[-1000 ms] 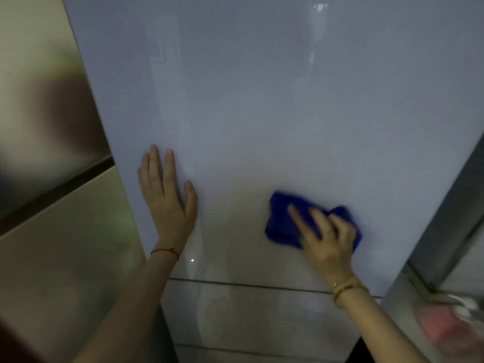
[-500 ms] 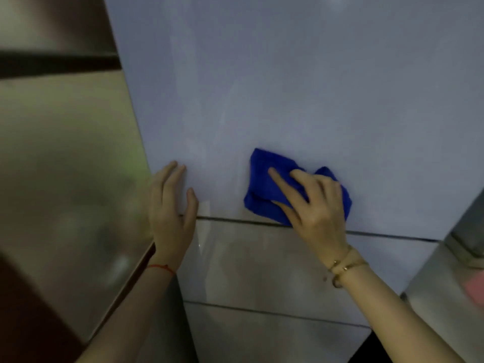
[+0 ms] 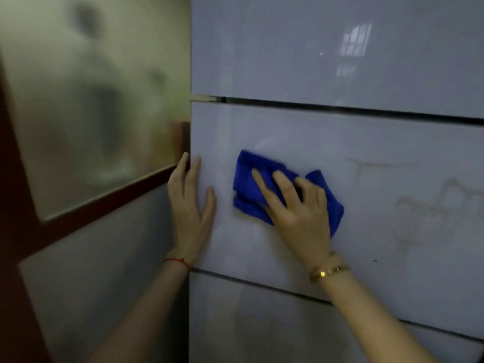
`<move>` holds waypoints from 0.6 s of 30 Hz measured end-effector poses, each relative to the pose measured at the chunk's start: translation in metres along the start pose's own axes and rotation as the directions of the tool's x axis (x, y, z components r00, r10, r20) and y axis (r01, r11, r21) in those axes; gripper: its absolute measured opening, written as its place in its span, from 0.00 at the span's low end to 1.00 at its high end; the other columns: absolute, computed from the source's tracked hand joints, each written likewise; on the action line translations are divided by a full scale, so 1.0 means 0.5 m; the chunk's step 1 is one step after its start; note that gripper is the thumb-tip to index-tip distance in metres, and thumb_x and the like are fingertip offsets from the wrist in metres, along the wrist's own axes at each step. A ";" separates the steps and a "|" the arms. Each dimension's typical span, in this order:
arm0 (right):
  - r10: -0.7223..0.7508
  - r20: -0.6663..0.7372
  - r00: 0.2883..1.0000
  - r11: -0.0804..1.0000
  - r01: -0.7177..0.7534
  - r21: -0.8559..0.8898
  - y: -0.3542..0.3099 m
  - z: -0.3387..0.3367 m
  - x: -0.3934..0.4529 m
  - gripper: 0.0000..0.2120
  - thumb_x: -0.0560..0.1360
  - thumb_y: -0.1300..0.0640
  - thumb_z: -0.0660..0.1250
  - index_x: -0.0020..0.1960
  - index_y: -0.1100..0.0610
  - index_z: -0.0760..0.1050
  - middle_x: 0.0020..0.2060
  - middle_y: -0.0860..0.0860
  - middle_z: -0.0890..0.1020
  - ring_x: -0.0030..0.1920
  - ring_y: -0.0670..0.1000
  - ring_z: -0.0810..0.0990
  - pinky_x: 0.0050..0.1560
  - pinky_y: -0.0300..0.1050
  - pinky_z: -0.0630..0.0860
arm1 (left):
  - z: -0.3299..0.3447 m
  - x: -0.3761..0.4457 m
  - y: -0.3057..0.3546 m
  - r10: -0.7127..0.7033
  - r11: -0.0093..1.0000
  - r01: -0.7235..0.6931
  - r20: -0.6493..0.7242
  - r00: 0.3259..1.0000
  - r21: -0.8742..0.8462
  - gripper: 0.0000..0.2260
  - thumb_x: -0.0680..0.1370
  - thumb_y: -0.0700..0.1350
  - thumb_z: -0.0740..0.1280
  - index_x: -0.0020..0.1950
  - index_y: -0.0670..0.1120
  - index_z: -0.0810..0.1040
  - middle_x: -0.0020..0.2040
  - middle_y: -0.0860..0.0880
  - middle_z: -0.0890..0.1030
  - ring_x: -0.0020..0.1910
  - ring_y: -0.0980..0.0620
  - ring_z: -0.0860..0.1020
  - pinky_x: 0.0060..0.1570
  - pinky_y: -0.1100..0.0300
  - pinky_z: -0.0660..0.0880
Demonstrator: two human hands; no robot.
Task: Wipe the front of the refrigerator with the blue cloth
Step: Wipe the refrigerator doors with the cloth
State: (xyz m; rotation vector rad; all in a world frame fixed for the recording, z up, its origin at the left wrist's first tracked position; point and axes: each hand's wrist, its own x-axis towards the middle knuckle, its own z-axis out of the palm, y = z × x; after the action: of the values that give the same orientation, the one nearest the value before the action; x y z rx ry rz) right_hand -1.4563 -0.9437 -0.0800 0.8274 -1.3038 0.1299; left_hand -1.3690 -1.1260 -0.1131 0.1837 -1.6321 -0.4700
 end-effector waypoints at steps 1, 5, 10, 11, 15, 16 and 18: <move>-0.042 0.022 0.999 0.999 0.042 -0.002 -0.011 -0.006 -0.038 0.24 0.75 0.60 0.70 0.70 0.50 0.71 0.61 0.51 0.71 0.50 0.56 0.71 0.49 0.50 0.67 | 0.005 -0.008 -0.012 0.003 1.000 -0.003 -0.002 1.000 -0.017 0.25 0.81 0.43 0.62 0.78 0.45 0.60 0.78 0.46 0.60 0.76 0.56 0.58 0.77 0.62 0.56; 0.008 0.061 0.998 0.999 -0.005 -0.046 0.039 -0.034 -0.119 0.25 0.74 0.59 0.71 0.70 0.49 0.71 0.61 0.53 0.72 0.48 0.59 0.71 0.47 0.54 0.67 | 0.023 -0.022 -0.034 0.033 0.997 -0.036 -0.052 0.998 -0.074 0.25 0.81 0.44 0.61 0.78 0.45 0.60 0.76 0.50 0.61 0.75 0.62 0.57 0.76 0.67 0.55; 0.287 -0.135 0.948 0.947 -0.302 -0.110 0.117 -0.016 0.062 0.17 0.82 0.47 0.59 0.69 0.50 0.71 0.61 0.57 0.77 0.50 0.57 0.67 0.48 0.52 0.69 | 0.029 -0.028 -0.034 0.050 0.992 -0.060 -0.094 0.994 -0.109 0.24 0.81 0.44 0.60 0.77 0.43 0.62 0.76 0.46 0.65 0.74 0.60 0.60 0.76 0.67 0.56; 0.268 -0.147 0.952 0.950 -0.286 -0.127 0.106 -0.002 0.093 0.17 0.82 0.46 0.58 0.69 0.49 0.72 0.61 0.57 0.78 0.50 0.57 0.67 0.48 0.51 0.69 | 0.030 -0.028 -0.036 0.058 0.992 -0.069 -0.099 0.993 -0.108 0.24 0.81 0.43 0.61 0.77 0.43 0.62 0.76 0.46 0.65 0.74 0.59 0.60 0.75 0.67 0.56; 0.087 -0.095 0.992 0.994 -0.093 -0.058 0.006 0.028 0.066 0.17 0.80 0.48 0.64 0.68 0.48 0.73 0.61 0.54 0.79 0.48 0.59 0.73 0.47 0.53 0.70 | 0.033 -0.029 -0.045 0.083 0.989 -0.095 -0.109 0.991 -0.109 0.24 0.81 0.43 0.62 0.77 0.43 0.62 0.76 0.45 0.65 0.74 0.57 0.61 0.75 0.68 0.56; 0.030 -0.073 0.997 0.999 -0.033 -0.038 -0.015 0.026 0.029 0.18 0.79 0.50 0.66 0.68 0.49 0.73 0.61 0.54 0.79 0.49 0.58 0.72 0.47 0.53 0.71 | 0.034 -0.029 -0.047 0.098 0.989 -0.110 -0.116 0.988 -0.101 0.24 0.81 0.43 0.62 0.77 0.42 0.62 0.75 0.44 0.65 0.74 0.55 0.61 0.75 0.67 0.57; -0.057 -0.009 0.998 0.998 0.057 -0.027 -0.028 0.011 -0.049 0.21 0.77 0.53 0.70 0.68 0.48 0.73 0.62 0.52 0.75 0.49 0.57 0.72 0.46 0.53 0.71 | 0.033 -0.028 -0.053 0.121 0.988 -0.131 -0.122 0.985 -0.080 0.24 0.81 0.44 0.61 0.77 0.42 0.62 0.75 0.44 0.65 0.74 0.53 0.62 0.75 0.65 0.58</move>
State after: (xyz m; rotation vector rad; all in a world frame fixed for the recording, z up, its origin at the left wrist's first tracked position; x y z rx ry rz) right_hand -1.4608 -0.9482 -0.1079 0.8392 -1.2695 0.0707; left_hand -1.3875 -1.1410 -0.1376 0.0408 -1.4953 -0.4256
